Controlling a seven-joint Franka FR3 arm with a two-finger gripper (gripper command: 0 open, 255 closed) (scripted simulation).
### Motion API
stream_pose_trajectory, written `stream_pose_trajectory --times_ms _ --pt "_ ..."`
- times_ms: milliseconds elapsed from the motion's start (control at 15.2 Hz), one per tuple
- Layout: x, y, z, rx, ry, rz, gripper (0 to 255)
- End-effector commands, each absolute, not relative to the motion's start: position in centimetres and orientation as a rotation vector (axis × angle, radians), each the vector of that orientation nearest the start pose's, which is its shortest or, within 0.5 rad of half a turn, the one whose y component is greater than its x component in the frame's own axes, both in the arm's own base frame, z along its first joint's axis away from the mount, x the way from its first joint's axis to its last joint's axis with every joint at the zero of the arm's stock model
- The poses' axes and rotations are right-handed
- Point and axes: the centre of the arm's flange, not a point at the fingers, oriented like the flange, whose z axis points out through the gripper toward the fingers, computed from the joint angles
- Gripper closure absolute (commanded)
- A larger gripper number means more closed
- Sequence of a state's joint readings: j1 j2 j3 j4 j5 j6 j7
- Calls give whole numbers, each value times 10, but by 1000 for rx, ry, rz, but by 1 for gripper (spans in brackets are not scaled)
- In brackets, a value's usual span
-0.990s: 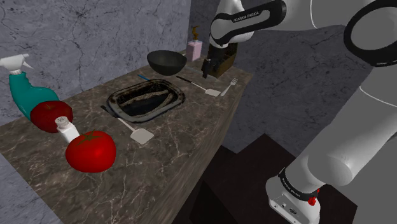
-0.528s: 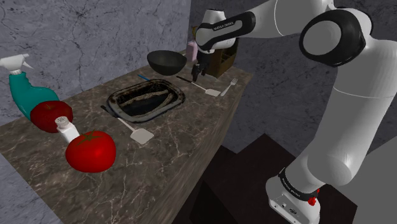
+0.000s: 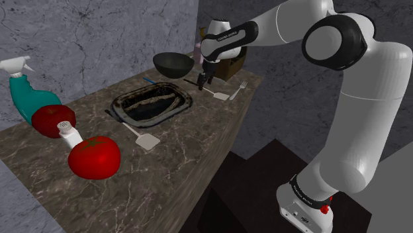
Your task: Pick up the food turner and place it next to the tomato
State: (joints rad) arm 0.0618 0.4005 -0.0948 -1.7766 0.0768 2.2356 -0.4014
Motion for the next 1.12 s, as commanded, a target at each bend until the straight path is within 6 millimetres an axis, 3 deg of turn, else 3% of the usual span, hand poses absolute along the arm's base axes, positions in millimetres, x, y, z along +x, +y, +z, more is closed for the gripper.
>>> stream_pose_trajectory --times_ms 0,330,396,1056 --pt "656 -14 338 -3086 -516 -102 0" --pt "656 -14 339 -3086 -516 -102 0" --pt "656 -14 339 -3086 -516 -102 255" --pt "656 -14 344 -3086 -516 -102 255"
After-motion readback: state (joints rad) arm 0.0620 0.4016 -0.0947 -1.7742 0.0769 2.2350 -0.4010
